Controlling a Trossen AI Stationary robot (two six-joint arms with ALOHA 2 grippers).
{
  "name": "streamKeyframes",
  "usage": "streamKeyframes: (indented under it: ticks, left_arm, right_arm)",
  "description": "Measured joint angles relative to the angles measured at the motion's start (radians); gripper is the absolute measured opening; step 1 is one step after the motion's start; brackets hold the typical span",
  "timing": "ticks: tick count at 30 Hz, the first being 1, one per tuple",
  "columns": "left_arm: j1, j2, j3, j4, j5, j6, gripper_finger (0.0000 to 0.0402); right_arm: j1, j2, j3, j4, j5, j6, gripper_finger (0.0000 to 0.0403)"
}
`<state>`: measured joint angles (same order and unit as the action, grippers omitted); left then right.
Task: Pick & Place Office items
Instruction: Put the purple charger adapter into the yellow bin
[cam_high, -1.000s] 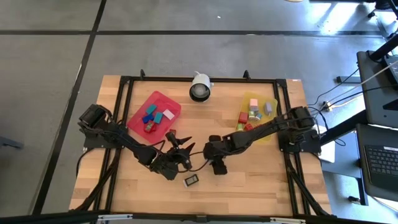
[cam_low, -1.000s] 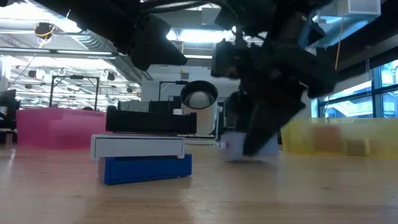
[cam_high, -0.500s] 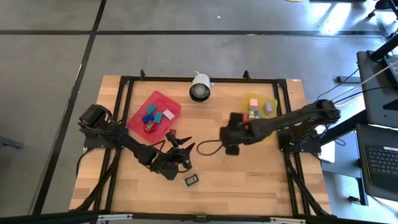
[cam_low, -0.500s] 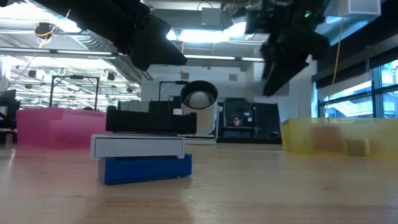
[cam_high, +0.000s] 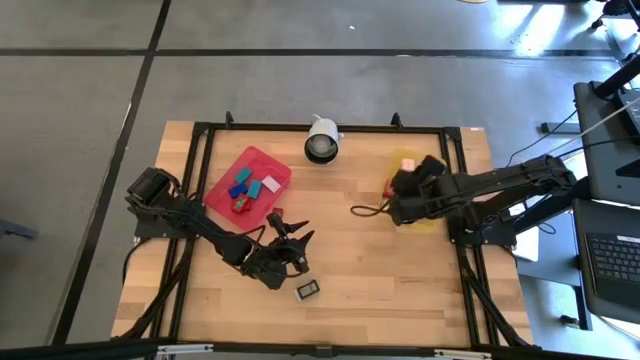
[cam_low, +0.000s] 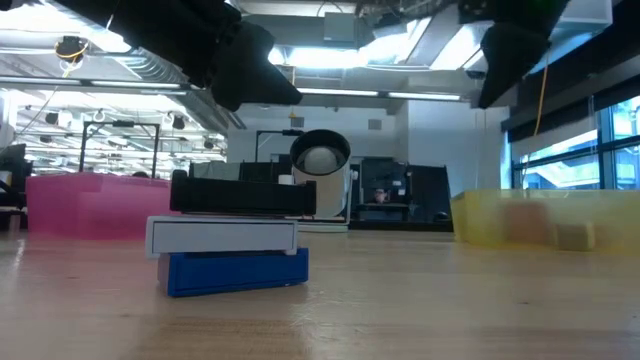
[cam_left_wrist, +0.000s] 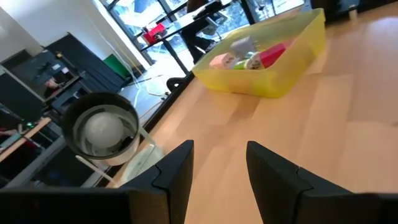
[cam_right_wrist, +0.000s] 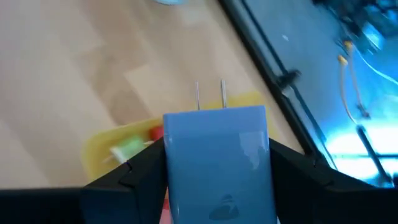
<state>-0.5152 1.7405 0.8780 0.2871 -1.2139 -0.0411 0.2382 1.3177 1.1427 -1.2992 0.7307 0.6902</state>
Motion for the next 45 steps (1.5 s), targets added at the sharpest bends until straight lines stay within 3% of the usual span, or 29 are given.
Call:
streamKeyframes:
  ticks: [8,17,26,37,45]
  left_arm:
    - [0.0,0.0,0.0,0.0,0.038,-0.014,0.0145]
    - [0.006,0.0,0.0,0.0,0.041,-0.024,0.0145]
    - [0.041,0.0,0.0,0.008,0.047,-0.027,0.0145]
    - [0.043,0.0,0.0,0.008,0.141,-0.029,0.0145]
    - [0.038,0.0,0.0,0.008,0.143,-0.027,0.0145]
  right_arm:
    - [-0.012,-0.025,-0.128,-0.074,0.108,0.283,0.0227]
    - [-0.079,-0.025,-0.448,0.011,-0.036,0.511,0.0228]
    - [-0.085,-0.024,-0.489,0.158,-0.066,0.516,0.0228]
    - [-0.085,-0.024,-0.526,0.361,-0.074,0.535,0.0228]
    - [-0.085,-0.024,-0.544,0.384,-0.069,0.533,0.0229]
